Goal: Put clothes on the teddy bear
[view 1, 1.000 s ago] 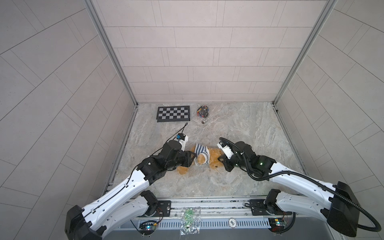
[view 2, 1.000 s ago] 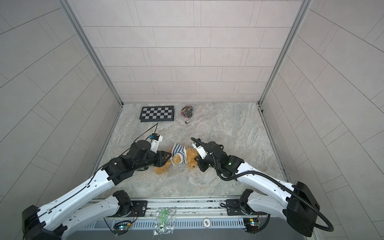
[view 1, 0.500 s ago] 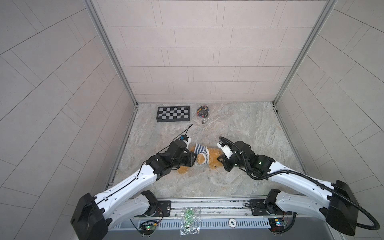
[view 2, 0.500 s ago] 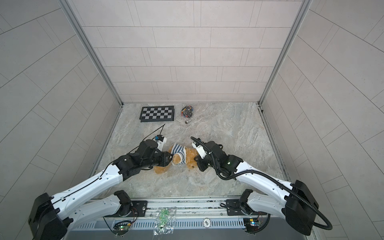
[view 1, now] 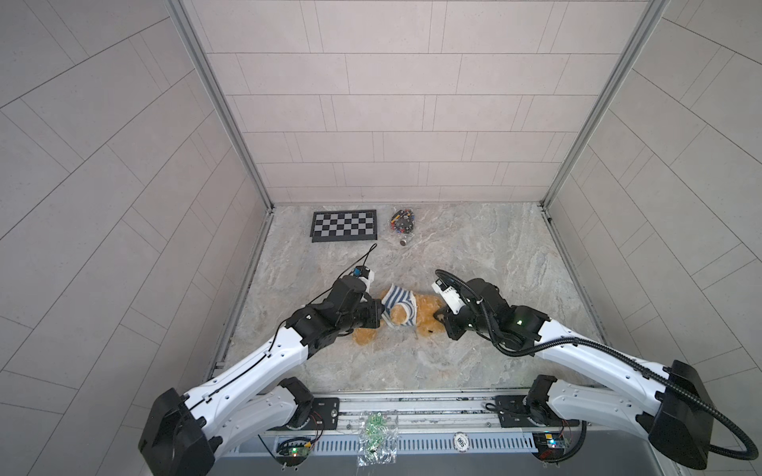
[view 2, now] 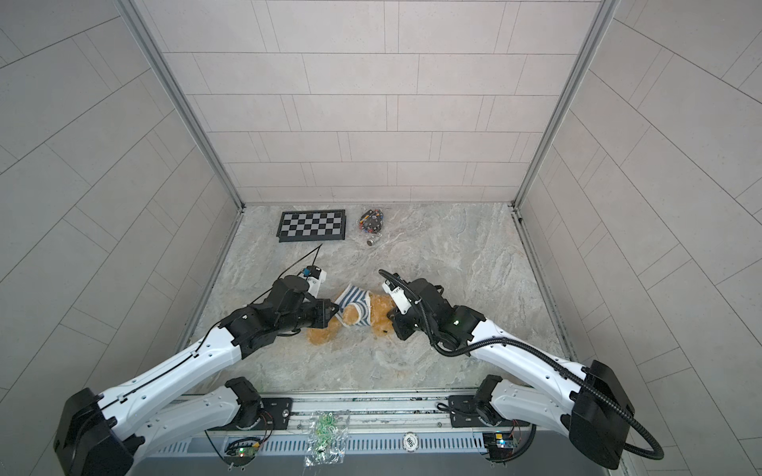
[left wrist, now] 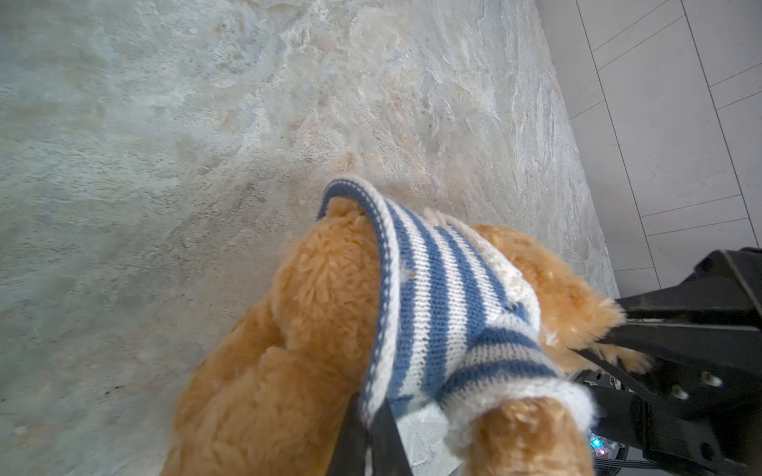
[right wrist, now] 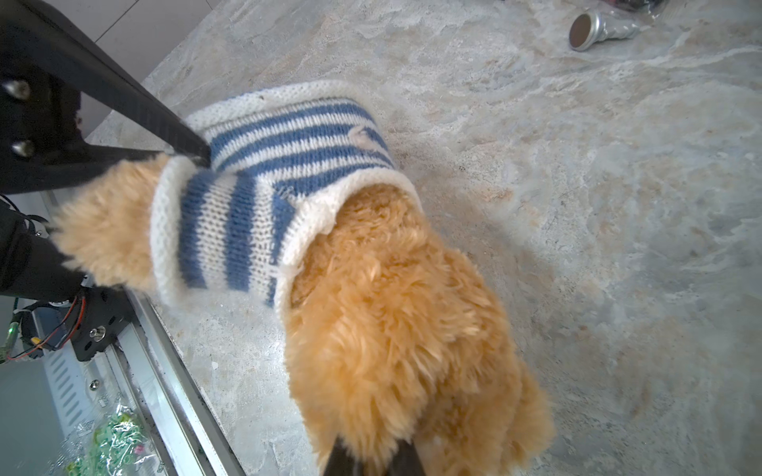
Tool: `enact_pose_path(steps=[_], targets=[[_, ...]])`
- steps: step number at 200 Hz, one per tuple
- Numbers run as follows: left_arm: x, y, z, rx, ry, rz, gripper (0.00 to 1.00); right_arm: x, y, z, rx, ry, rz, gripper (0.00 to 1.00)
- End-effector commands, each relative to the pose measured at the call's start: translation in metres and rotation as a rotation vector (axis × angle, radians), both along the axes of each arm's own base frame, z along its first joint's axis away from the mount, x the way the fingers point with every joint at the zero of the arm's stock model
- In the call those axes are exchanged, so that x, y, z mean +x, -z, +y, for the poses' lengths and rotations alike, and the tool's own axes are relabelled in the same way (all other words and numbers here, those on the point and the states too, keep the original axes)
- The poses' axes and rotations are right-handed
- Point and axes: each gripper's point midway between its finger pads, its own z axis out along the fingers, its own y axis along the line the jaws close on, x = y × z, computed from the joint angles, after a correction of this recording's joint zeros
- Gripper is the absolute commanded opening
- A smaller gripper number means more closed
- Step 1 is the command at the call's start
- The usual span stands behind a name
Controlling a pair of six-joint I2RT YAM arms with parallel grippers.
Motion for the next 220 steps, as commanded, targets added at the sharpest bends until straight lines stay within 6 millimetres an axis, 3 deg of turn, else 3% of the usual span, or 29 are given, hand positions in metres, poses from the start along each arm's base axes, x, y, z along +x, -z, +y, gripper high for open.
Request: enact_pose_path(steps=[1,27,59,108,124,144,180,220], targets=[[-0.008,0.002,0.013,0.065,0.028,0.0,0.0,-0.009,-0.024,-0.005,0.043,0.009,-0.009,0.0],[-0.016,0.0,0.009,0.067,0.087,0.013,0.0,-0.017,-0.023,-0.011,0.045,0.004,0.005,0.0],[-0.017,-0.003,-0.002,0.028,0.123,0.022,0.0,-0.016,-0.026,-0.005,0.072,0.002,0.018,0.0],[-0.023,-0.012,0.007,0.02,0.109,-0.032,0.42,-0.006,-0.034,0.01,0.121,0.017,0.049,0.0],[-0.027,-0.006,0.017,0.044,0.089,-0.038,0.57,-0.003,-0.029,0.012,0.099,0.027,0.082,0.0],[-0.032,0.006,0.03,0.081,0.058,-0.039,0.68,0.001,-0.021,0.012,0.072,0.038,0.122,0.0],[-0.031,0.026,0.041,0.131,0.016,-0.029,0.81,0.01,-0.014,0.012,0.077,0.053,0.172,0.0],[-0.017,0.038,0.036,0.153,0.001,-0.034,0.78,0.021,-0.007,0.014,0.082,0.036,0.225,0.0]])
